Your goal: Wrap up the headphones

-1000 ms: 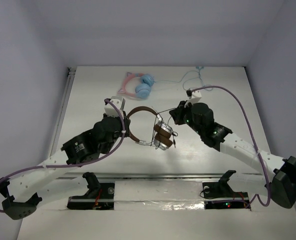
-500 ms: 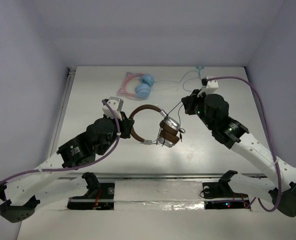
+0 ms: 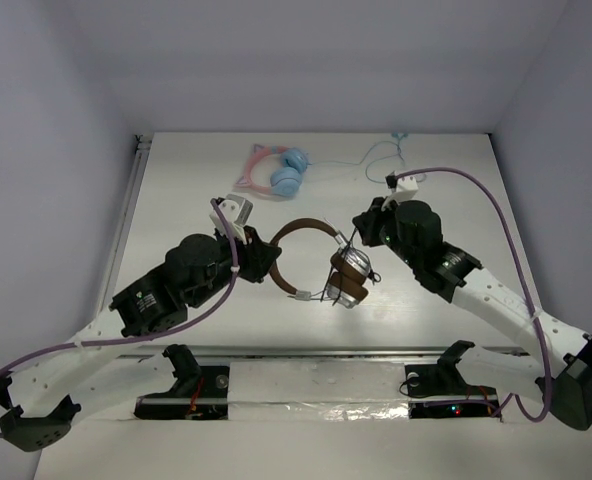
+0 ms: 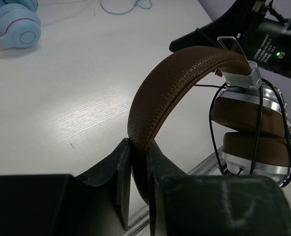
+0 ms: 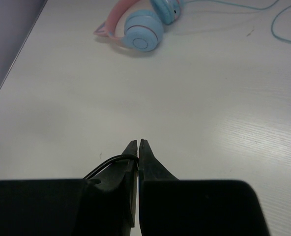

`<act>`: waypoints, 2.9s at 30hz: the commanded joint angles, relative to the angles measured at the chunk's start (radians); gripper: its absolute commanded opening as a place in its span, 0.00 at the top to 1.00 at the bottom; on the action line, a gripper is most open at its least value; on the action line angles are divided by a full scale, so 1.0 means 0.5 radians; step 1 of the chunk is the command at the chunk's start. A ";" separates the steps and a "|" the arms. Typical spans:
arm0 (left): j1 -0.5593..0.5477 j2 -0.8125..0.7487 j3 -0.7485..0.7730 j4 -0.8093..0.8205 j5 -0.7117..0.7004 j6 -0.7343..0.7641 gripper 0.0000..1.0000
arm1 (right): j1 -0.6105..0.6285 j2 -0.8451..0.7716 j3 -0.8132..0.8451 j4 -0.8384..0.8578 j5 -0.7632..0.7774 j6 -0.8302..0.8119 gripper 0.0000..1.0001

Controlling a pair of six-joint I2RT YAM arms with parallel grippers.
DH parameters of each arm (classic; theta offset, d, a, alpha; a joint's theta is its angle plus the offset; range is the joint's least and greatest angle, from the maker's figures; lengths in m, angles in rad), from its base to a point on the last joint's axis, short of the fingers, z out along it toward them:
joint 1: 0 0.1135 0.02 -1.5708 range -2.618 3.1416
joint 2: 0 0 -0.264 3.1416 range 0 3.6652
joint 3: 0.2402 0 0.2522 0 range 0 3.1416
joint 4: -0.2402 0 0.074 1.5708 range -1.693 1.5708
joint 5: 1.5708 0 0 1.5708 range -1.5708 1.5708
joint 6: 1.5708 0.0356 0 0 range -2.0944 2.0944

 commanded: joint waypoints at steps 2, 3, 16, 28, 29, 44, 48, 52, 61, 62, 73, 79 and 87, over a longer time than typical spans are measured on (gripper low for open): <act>0.058 -0.064 0.091 0.407 0.324 -0.107 1.00 | -0.039 -0.022 -0.121 0.214 -0.104 0.048 1.00; 0.080 -0.055 0.097 0.450 0.355 -0.110 1.00 | -0.039 -0.028 -0.188 0.300 -0.120 0.054 1.00; 0.460 -0.002 -0.056 0.643 0.839 -0.181 1.00 | -0.039 0.201 0.066 0.157 0.008 0.082 0.53; 0.479 0.013 -0.044 0.634 0.729 -0.261 1.00 | -0.061 0.150 -0.016 0.165 -0.111 0.106 0.56; 0.497 0.016 -0.029 0.634 0.702 -0.264 1.00 | -0.061 0.101 -0.068 0.208 -0.144 0.109 0.57; 0.497 0.077 0.051 0.619 0.539 -0.304 1.00 | -0.061 -0.258 -0.424 0.662 -0.893 0.125 0.79; 0.497 0.056 0.036 0.616 0.422 -0.313 1.00 | -0.061 -0.252 -0.480 0.810 -1.242 0.263 0.83; 0.497 0.065 0.011 0.652 0.303 -0.337 1.00 | -0.061 -0.212 -0.547 0.926 -1.314 0.373 0.84; 0.497 0.105 0.020 0.735 0.385 -0.390 1.00 | -0.061 -0.188 -0.446 0.627 -0.716 0.395 0.76; 0.497 0.105 0.020 0.735 0.389 -0.390 1.00 | -0.061 -0.197 -0.446 0.605 -0.715 0.392 0.74; 0.497 0.080 0.109 0.677 0.294 -0.368 1.00 | -0.061 -0.531 -0.381 0.108 -0.049 0.453 0.72; 0.497 0.105 0.183 0.610 0.223 -0.380 1.00 | -0.061 -0.963 -0.639 0.278 -0.309 0.441 1.00; 0.497 0.172 0.287 0.604 0.201 -0.387 1.00 | -0.061 -0.814 -0.784 0.534 -0.801 0.358 0.55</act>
